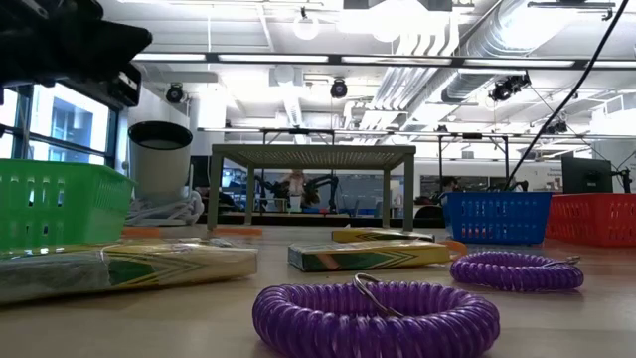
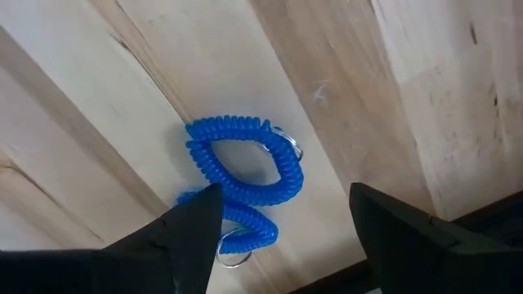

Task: Pick & Place Office Desk Supplies
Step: Put the blue spring keychain into the blue bin

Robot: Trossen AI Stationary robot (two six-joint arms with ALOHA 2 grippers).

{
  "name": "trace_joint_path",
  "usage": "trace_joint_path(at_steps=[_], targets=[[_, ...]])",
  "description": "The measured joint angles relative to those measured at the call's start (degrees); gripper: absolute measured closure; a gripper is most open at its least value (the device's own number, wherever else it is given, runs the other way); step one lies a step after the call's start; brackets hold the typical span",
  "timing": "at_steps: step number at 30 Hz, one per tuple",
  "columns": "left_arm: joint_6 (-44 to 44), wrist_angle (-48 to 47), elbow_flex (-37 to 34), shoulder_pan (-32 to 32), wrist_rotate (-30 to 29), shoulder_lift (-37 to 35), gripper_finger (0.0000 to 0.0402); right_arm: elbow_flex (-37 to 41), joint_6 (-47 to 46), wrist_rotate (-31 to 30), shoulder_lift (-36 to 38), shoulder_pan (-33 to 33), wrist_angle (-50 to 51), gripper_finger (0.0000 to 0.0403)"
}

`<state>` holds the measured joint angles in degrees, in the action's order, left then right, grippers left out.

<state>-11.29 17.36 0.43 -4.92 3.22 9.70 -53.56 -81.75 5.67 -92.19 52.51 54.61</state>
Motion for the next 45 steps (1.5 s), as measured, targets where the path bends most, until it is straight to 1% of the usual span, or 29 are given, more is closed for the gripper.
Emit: trace_joint_path(at_steps=[4, 9, 13, 16, 19, 26, 31, 37, 41, 45], targets=[[1.84, 2.69, 0.00, -2.51, -1.82, 4.30, 0.0335, 0.00, 0.99, -0.36, -0.14, 0.00, 0.10, 0.0147], [1.96, 13.48, 0.00, -5.64, -2.03, 11.71, 0.0280, 0.03, 1.40, -2.20, -0.14, 0.00, 0.66, 0.0147], [3.77, 20.28, 0.00, -8.20, -2.01, 17.89, 0.0256, 0.15, 3.46, -3.03, -0.14, 0.00, 0.62, 0.0147], [3.73, 22.75, 0.00, -9.58, -2.01, 22.15, 0.0252, 0.15, 4.05, -3.56, -0.14, 0.00, 0.65, 0.0147], [1.72, 23.81, 0.00, -10.56, -2.01, 25.71, 0.0251, 0.15, 4.05, -4.26, -0.14, 0.00, 0.61, 0.0147], [-0.61, 27.99, 0.00, -11.11, -2.01, 31.82, 0.0251, 0.17, 4.04, -5.70, -0.14, 1.24, -0.23, 0.0147], [0.24, 31.73, -0.02, -11.11, -2.01, 34.47, 0.0251, 0.17, 3.81, -5.75, -0.14, 2.66, -0.53, 0.0147], [2.89, 33.12, -0.02, -11.09, -2.06, 36.95, 0.0251, 0.20, 3.81, -6.34, -0.14, 4.03, -0.51, 0.0147], [2.86, 33.33, -0.02, -11.06, -3.76, 38.16, 0.0251, 0.51, 3.80, -7.24, -0.14, 4.17, -0.82, 0.0147], [2.86, 33.44, 0.10, -11.07, -5.46, 38.97, 0.0251, 2.81, 3.41, -7.22, -0.14, 4.15, -1.88, 0.0147]])
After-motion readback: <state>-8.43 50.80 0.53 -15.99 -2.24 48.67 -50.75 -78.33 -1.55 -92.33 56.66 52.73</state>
